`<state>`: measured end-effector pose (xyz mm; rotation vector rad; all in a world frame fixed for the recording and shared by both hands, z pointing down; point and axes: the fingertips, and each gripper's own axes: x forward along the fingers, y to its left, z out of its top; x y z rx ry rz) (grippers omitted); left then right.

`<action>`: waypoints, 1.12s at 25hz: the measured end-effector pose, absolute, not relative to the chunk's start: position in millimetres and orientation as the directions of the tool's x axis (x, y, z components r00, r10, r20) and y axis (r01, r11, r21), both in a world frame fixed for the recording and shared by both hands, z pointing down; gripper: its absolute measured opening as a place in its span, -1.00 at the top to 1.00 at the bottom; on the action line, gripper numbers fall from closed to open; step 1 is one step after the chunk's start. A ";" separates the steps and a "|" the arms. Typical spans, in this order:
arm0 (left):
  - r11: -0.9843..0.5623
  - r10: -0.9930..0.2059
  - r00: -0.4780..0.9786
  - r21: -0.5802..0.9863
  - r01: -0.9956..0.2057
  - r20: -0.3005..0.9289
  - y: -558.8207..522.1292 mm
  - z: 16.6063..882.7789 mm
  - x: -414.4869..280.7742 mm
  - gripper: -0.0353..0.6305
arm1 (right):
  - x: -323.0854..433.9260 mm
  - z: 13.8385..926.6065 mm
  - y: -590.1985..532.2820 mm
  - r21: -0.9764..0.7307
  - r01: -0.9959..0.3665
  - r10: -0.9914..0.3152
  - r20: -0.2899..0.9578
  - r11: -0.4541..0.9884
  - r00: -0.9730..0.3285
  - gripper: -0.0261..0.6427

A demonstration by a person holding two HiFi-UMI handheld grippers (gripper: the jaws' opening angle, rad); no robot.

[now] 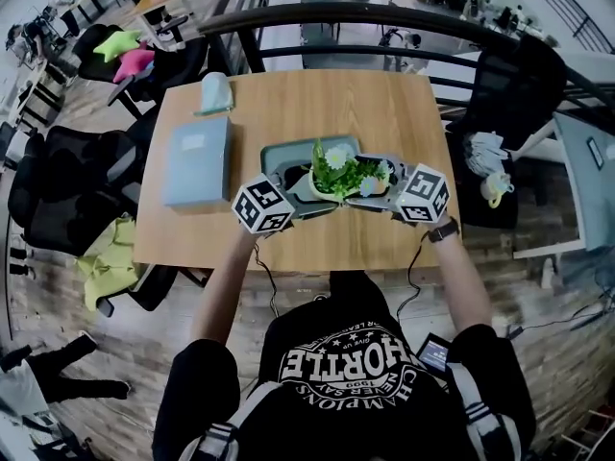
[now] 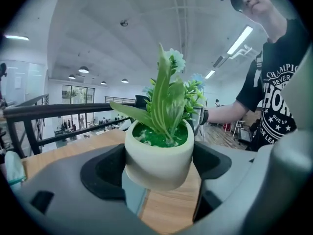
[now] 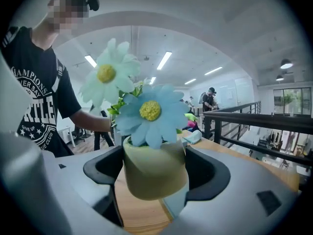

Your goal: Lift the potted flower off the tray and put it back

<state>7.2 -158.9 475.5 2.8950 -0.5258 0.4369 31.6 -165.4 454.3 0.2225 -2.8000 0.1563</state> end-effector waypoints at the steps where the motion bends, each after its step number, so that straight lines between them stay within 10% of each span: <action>1: -0.924 -0.319 0.897 0.108 -0.366 0.306 -153.3 469.1 7.8 -0.46 | 32.2 447.3 -159.5 -0.074 -0.171 -0.139 0.321 0.982 -0.937 -0.33; 28: -0.928 -0.357 0.889 0.002 -0.373 0.287 -45.5 406.1 -26.9 -0.46 | -1.6 383.8 -49.4 0.030 -0.157 -0.159 0.256 0.987 -0.953 -0.32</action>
